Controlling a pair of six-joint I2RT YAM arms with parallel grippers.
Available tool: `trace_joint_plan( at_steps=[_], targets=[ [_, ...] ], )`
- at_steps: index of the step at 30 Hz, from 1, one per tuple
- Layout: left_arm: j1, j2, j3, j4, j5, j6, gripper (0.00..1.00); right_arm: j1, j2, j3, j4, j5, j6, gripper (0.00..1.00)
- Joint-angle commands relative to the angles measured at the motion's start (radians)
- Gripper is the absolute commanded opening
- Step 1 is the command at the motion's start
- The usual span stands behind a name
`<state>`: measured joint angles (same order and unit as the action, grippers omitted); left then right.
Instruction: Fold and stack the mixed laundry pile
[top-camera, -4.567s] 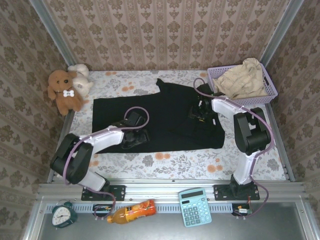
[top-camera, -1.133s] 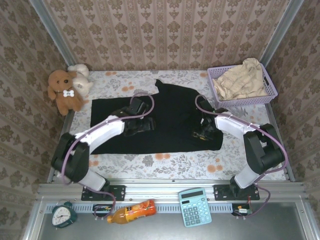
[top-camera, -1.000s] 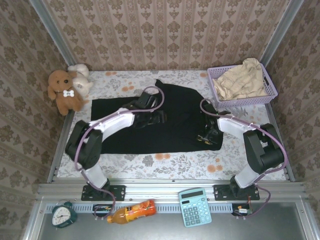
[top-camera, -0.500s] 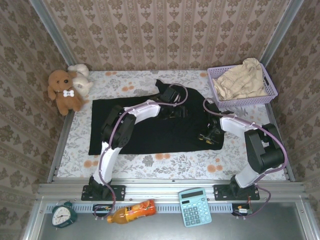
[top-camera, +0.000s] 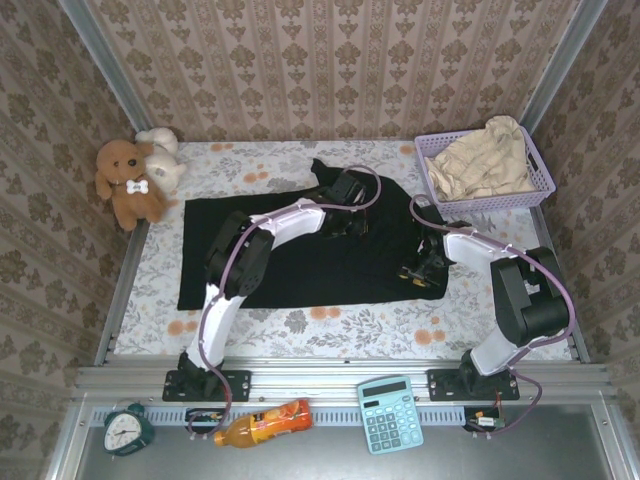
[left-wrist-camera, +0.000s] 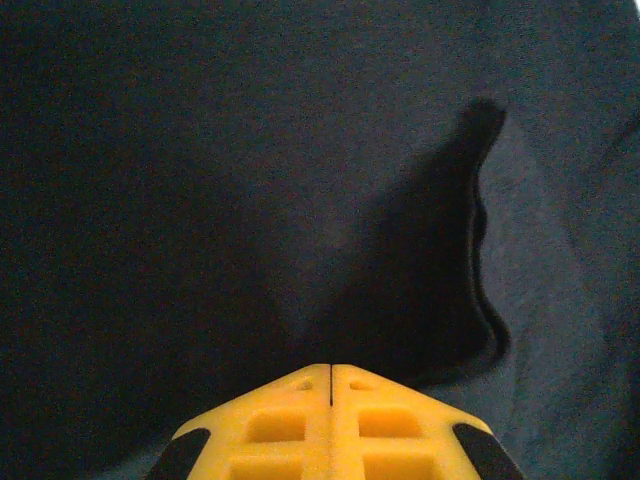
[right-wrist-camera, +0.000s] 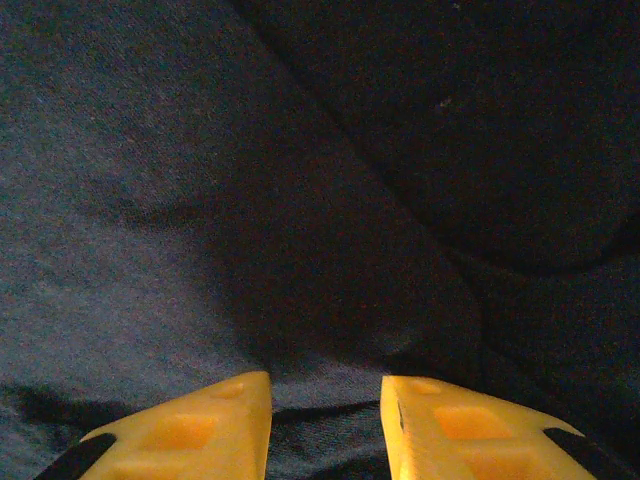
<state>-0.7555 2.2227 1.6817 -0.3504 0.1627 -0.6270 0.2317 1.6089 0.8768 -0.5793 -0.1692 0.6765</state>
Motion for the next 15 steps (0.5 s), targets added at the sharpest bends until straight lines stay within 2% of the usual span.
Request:
trace_joint_plan(
  at_steps=[1, 3, 4, 6, 8, 9, 10, 11, 15],
  targets=[
    [0.013, -0.115, -0.021, -0.100, -0.108, 0.024, 0.00, -0.009, -0.002, -0.018, -0.008, -0.004, -0.018, 0.36],
    [0.010, -0.153, -0.012, -0.163, -0.176, 0.048, 0.00, -0.008, 0.000, -0.019, -0.009, -0.005, -0.020, 0.36],
    [0.004, -0.165, -0.005, -0.185, -0.209, 0.060, 0.10, -0.008, 0.000, -0.020, -0.008, -0.006, -0.020, 0.36],
    [-0.005, -0.176, 0.020, -0.232, -0.253, 0.081, 0.47, -0.008, 0.004, -0.019, -0.009, -0.009, -0.023, 0.36],
    [-0.004, -0.161, 0.046, -0.272, -0.260, 0.080, 0.54, -0.008, 0.008, -0.017, -0.008, -0.012, -0.025, 0.37],
    [-0.006, -0.150, 0.057, -0.291, -0.272, 0.077, 0.63, -0.009, 0.011, -0.015, -0.009, -0.014, -0.025, 0.37],
    [-0.006, -0.141, 0.066, -0.313, -0.294, 0.062, 0.89, -0.009, 0.012, -0.013, -0.010, -0.017, -0.026, 0.37],
    [-0.005, -0.134, 0.075, -0.326, -0.301, 0.057, 1.00, -0.009, 0.013, -0.011, -0.012, -0.019, -0.026, 0.37],
    [-0.003, -0.138, 0.062, -0.310, -0.259, 0.058, 1.00, -0.008, 0.001, -0.006, -0.030, 0.001, -0.032, 0.37]
  ],
)
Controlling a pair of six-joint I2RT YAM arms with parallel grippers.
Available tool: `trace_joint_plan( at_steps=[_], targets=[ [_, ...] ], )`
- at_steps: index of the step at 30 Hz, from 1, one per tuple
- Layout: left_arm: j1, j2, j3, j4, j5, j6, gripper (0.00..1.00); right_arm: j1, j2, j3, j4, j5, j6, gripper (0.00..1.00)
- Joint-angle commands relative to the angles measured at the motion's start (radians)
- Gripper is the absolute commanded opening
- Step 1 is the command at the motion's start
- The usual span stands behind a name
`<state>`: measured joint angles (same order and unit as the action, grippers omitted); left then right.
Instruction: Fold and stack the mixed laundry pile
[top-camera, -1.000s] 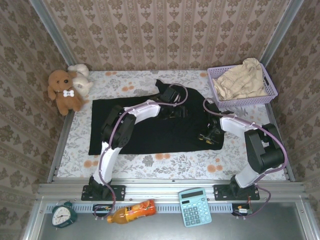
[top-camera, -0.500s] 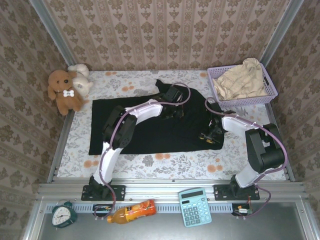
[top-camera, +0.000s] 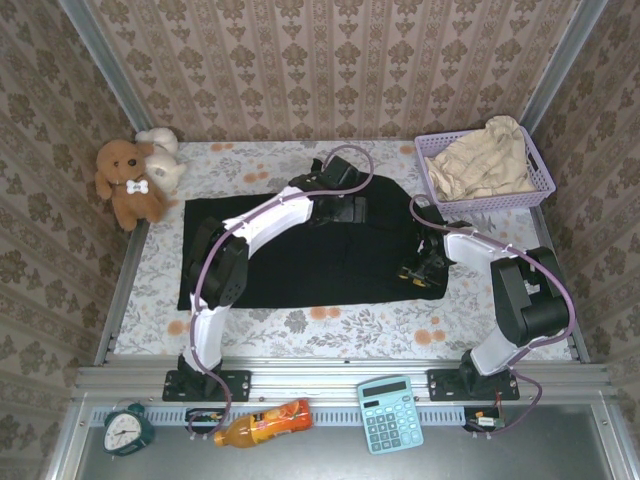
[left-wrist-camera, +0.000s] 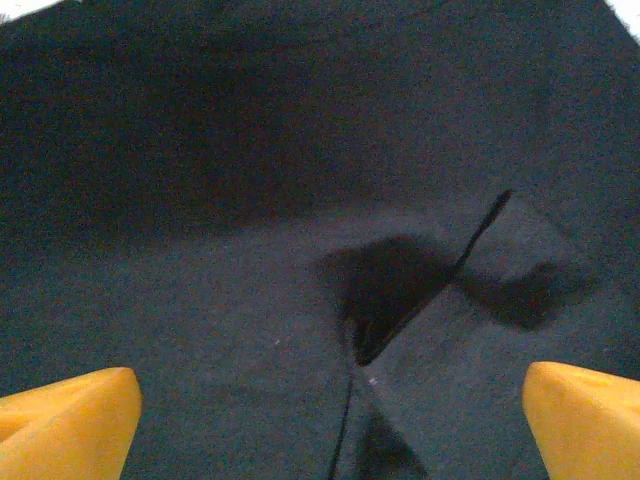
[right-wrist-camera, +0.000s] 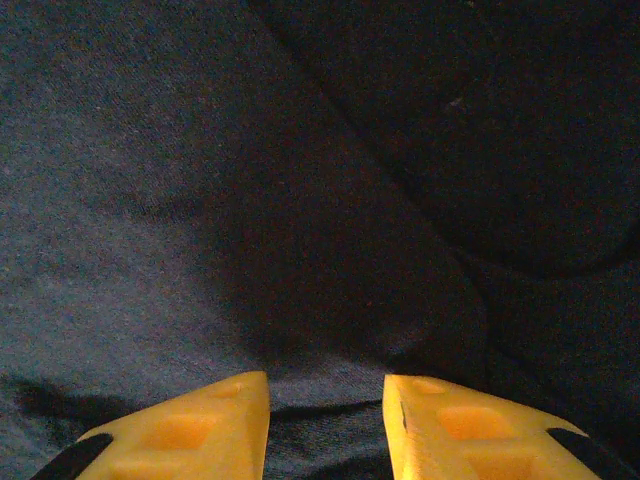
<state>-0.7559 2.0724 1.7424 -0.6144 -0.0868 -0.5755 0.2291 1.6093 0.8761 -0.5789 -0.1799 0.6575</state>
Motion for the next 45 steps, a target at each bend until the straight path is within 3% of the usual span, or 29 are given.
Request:
trace_joint_plan(
  at_steps=[1, 7, 11, 16, 18, 21, 27, 36, 41, 45],
  targets=[
    [0.000, 0.008, -0.019, -0.012, 0.019, 0.003, 0.98, -0.006, -0.003, -0.006, -0.033, 0.018, -0.013, 0.37],
    [0.058, -0.009, -0.185, 0.301, 0.284, -0.087, 0.76, -0.004, -0.036, 0.014, -0.053, 0.019, -0.020, 0.37],
    [0.043, -0.061, -0.219, 0.283, 0.256, -0.058, 0.66, -0.006, -0.121, 0.108, -0.090, 0.046, -0.059, 0.37],
    [0.049, -0.106, -0.336, 0.308, 0.262, -0.093, 0.32, -0.013, -0.024, 0.265, -0.070, 0.051, -0.072, 0.37],
    [0.046, -0.106, -0.363, 0.335, 0.277, -0.114, 0.25, -0.012, 0.057, 0.330, -0.037, 0.030, -0.058, 0.36],
    [0.029, -0.087, -0.359, 0.349, 0.274, -0.129, 0.26, -0.012, 0.178, 0.402, 0.037, 0.022, -0.018, 0.36],
    [0.014, 0.012, -0.261, 0.359, 0.277, -0.135, 0.43, -0.014, 0.374, 0.512, 0.084, 0.020, 0.039, 0.34],
    [0.003, 0.104, -0.171, 0.311, 0.291, -0.140, 0.52, -0.019, 0.409, 0.500, 0.091, 0.020, 0.070, 0.34],
    [0.002, 0.103, -0.173, 0.329, 0.318, -0.154, 0.39, -0.025, 0.410, 0.484, 0.098, 0.017, 0.068, 0.34],
    [0.000, 0.080, -0.167, 0.334, 0.323, -0.154, 0.18, -0.032, 0.420, 0.479, 0.099, 0.014, 0.068, 0.34]
  ],
)
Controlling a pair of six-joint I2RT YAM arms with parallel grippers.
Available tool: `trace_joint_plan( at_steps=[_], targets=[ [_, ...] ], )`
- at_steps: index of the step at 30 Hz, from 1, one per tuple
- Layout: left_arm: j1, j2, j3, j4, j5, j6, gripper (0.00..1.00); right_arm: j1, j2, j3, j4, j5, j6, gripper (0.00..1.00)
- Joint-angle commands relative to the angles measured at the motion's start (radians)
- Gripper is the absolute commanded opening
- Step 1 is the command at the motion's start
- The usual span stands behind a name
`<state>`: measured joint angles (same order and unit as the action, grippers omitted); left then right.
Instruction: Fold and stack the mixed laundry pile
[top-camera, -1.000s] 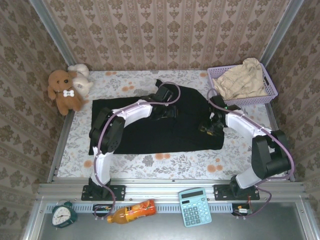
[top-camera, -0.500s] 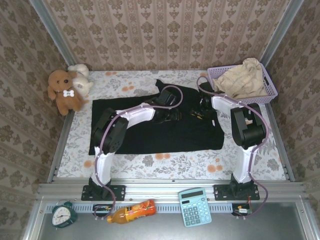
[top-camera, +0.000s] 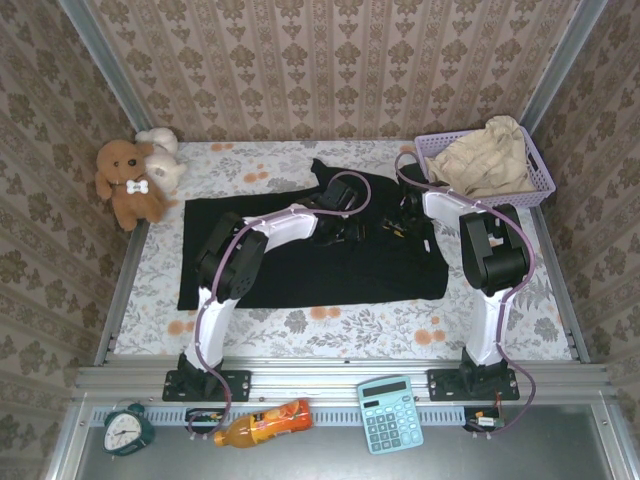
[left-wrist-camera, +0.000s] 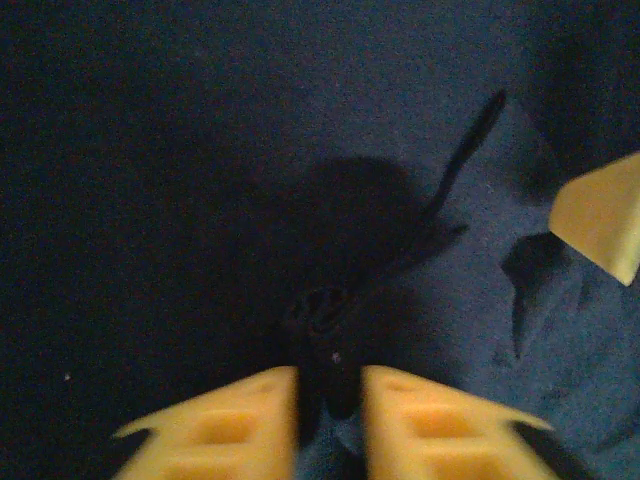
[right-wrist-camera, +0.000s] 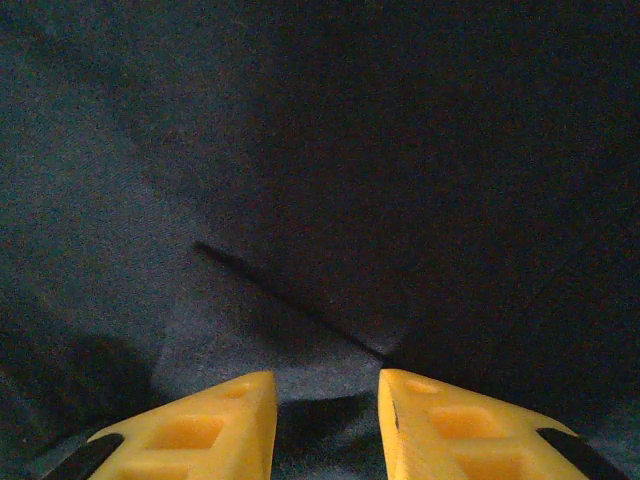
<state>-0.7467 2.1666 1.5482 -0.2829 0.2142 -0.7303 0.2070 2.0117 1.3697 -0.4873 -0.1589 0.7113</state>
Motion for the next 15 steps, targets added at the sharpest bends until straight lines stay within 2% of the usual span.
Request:
trace_joint_plan(
  at_steps=[1, 4, 10, 15],
  targets=[
    [-0.009, -0.020, 0.029, 0.003, 0.022, 0.001, 0.13, -0.011, 0.019, -0.015, 0.006, -0.007, 0.014, 0.34],
    [-0.009, -0.030, 0.029, 0.001, 0.025, 0.001, 0.00, -0.015, 0.017, -0.017, 0.004, -0.004, 0.012, 0.34],
    [0.008, -0.106, -0.003, -0.039, -0.020, 0.022, 0.00, -0.029, 0.015, -0.017, -0.005, 0.000, 0.002, 0.34],
    [0.038, -0.175, -0.036, -0.147, -0.138, 0.071, 0.00, -0.034, 0.023, -0.008, -0.037, 0.031, -0.014, 0.34]
  ],
)
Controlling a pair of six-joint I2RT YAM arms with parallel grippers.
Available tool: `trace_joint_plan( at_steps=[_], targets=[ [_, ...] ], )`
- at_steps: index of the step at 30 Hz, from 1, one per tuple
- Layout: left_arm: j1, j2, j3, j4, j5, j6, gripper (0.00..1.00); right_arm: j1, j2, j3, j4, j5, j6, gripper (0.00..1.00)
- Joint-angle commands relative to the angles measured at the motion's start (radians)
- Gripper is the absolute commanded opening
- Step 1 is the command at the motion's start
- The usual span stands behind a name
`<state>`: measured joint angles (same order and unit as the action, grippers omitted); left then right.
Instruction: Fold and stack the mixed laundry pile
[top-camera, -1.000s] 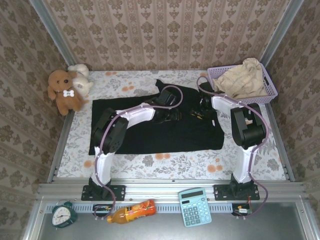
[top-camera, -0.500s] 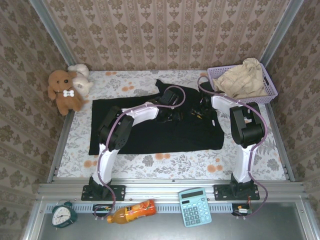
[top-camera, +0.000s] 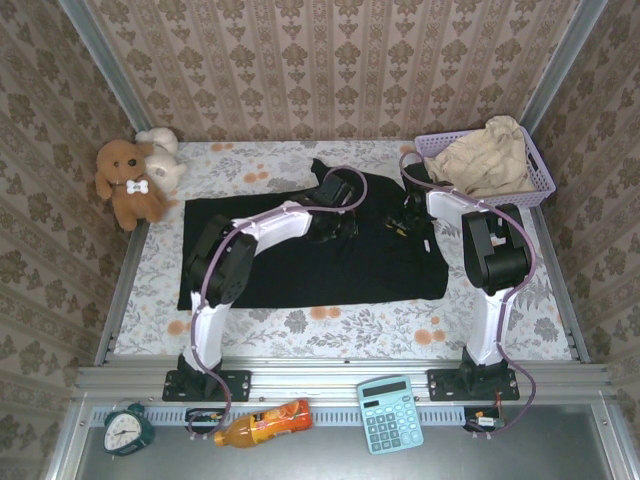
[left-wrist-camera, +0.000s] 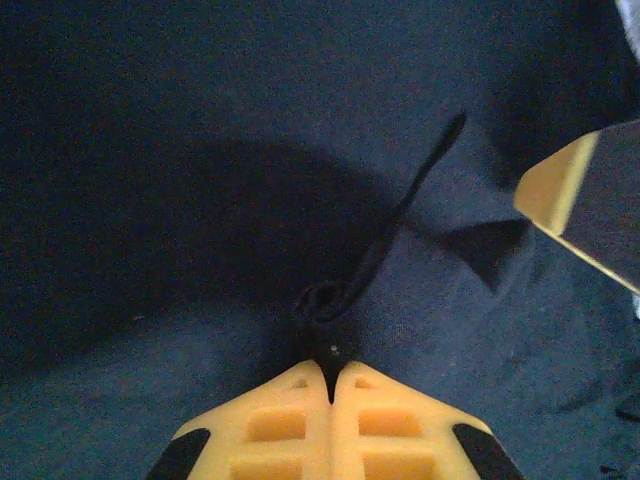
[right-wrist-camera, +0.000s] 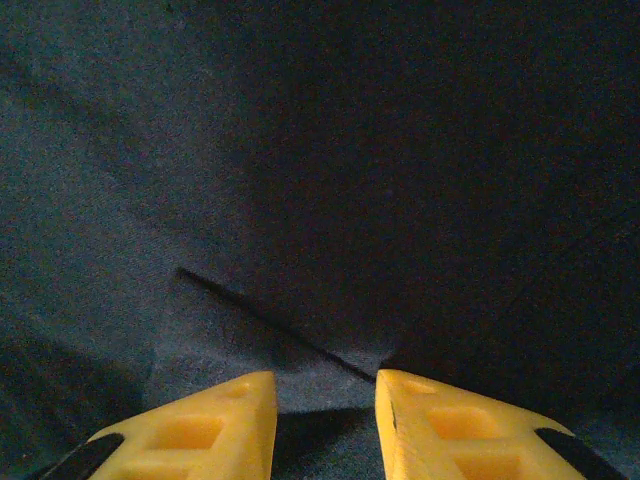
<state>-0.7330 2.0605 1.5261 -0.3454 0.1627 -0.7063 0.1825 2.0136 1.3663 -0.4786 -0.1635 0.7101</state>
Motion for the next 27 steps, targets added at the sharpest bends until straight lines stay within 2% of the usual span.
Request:
trace_joint_plan(
  at_steps=[1, 5, 6, 8, 10, 11, 15, 18, 22, 27],
  targets=[
    [0.032, -0.072, -0.019, -0.108, -0.108, 0.053, 0.00, -0.011, 0.023, 0.001, -0.071, 0.051, -0.021, 0.34],
    [0.054, -0.070, -0.030, -0.154, -0.138, 0.067, 0.00, -0.016, 0.009, 0.021, -0.121, 0.123, -0.039, 0.33],
    [0.057, -0.068, -0.028, -0.160, -0.135, 0.067, 0.03, -0.019, 0.005, 0.023, -0.117, 0.110, -0.044, 0.33],
    [0.059, -0.065, -0.018, -0.162, -0.119, 0.065, 0.40, -0.021, -0.003, 0.026, -0.103, 0.081, -0.050, 0.35],
    [0.058, -0.059, 0.000, -0.177, -0.108, 0.058, 0.90, -0.023, -0.016, 0.030, -0.090, 0.051, -0.061, 0.38],
    [0.058, -0.056, 0.008, -0.185, -0.105, 0.057, 1.00, -0.021, -0.027, 0.031, -0.089, 0.046, -0.062, 0.40],
    [0.056, -0.098, 0.011, -0.240, -0.102, 0.056, 1.00, -0.021, -0.117, 0.019, -0.115, 0.039, -0.094, 0.48],
    [0.053, -0.191, -0.056, -0.293, -0.123, 0.075, 1.00, -0.021, -0.229, -0.040, -0.151, 0.024, -0.117, 0.50],
    [0.056, -0.379, -0.260, -0.335, -0.149, 0.064, 0.99, -0.021, -0.383, -0.188, -0.230, 0.032, -0.142, 0.50],
    [0.101, -0.627, -0.550, -0.319, -0.178, -0.022, 0.96, -0.064, -0.473, -0.314, -0.326, 0.130, -0.200, 0.54]
  ],
)
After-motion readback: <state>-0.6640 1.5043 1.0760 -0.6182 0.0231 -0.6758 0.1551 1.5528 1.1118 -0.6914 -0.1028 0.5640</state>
